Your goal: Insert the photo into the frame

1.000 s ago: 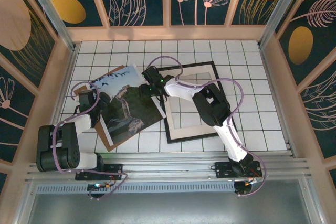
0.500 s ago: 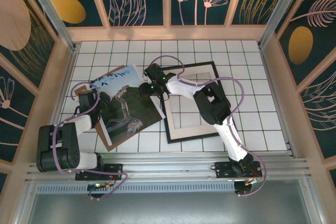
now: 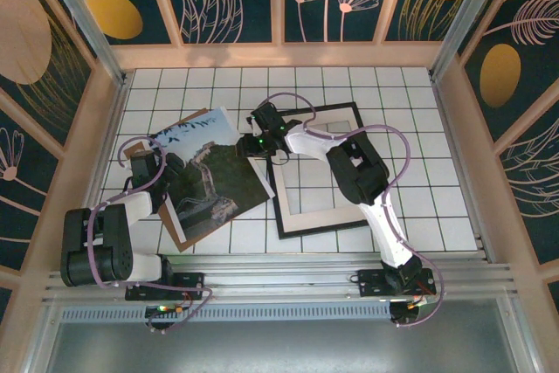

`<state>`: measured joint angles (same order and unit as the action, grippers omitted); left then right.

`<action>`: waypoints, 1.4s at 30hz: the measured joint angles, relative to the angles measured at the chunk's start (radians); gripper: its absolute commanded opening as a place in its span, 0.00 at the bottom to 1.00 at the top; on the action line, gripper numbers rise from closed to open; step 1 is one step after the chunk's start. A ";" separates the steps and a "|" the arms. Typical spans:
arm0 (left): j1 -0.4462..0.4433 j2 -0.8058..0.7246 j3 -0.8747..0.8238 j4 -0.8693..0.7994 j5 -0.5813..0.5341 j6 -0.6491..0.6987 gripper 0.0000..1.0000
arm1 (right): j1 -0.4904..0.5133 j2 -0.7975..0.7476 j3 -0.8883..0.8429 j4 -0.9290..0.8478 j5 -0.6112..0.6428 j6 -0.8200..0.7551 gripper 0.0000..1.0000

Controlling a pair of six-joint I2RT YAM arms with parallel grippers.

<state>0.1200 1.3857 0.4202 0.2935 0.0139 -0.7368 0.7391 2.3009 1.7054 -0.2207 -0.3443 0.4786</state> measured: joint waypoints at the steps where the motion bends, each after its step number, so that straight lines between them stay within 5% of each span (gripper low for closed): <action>1: 0.000 0.000 0.000 0.000 0.000 0.000 0.91 | -0.001 -0.003 -0.003 0.001 -0.002 -0.002 0.39; 16: 0.003 0.001 -0.002 0.006 0.002 0.000 0.91 | -0.001 -0.057 -0.046 0.036 -0.055 -0.069 0.30; 31: 0.003 0.007 -0.002 0.018 0.008 0.000 0.90 | -0.018 -0.050 -0.015 0.026 -0.137 -0.410 0.31; 42: 0.003 0.006 -0.001 0.018 0.009 0.000 0.90 | -0.020 -0.015 0.042 0.007 -0.173 -0.330 0.10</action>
<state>0.1226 1.3922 0.4191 0.3111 0.0231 -0.7372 0.7193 2.2856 1.7477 -0.2138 -0.5171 0.1490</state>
